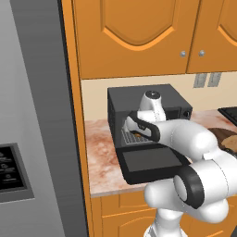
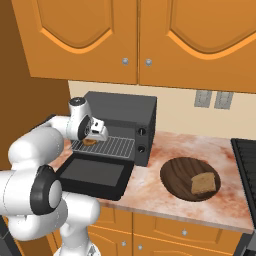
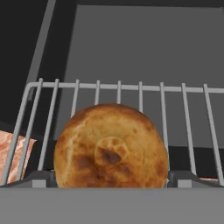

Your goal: Pick up the heated bread from the toaster oven and place it in the bowl. Then move the bread bowl to the dining counter.

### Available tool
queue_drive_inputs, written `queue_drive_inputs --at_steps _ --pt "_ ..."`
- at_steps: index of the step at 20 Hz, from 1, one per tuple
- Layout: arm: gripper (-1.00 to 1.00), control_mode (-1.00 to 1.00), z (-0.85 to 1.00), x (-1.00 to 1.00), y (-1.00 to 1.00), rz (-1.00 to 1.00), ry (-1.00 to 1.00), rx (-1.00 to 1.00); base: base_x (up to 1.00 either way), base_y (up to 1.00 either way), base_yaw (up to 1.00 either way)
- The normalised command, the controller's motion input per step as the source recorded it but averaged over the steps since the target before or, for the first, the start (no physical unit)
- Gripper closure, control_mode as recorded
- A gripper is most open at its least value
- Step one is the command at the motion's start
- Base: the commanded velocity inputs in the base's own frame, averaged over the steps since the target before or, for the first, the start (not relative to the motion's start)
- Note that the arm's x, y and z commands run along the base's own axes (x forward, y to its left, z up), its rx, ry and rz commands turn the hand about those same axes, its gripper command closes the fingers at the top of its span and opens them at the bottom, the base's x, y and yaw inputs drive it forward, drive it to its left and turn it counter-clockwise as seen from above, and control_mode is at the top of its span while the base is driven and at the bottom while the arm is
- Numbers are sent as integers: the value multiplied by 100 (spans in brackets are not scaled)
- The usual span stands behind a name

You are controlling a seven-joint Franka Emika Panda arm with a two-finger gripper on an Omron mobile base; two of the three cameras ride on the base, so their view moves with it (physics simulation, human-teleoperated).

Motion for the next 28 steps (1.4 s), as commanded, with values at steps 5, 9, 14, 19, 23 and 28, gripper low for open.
queue_drive_inputs --at_steps 5,9,14,19,23,28 --pt "-100 -100 -16 -12 -6 0 0 -1 0 0 0" --pt "-100 -100 -12 -18 -1 0 0 0 0 0 0" --pt "-100 -100 -9 0 0 0 0 0 0 0 0" --pt "-100 -100 -1 0 0 0 0 0 0 0 0" --pt "-100 -100 0 0 0 0 0 0 0 0 0" --pt "100 -100 0 0 0 0 0 0 0 0 0"
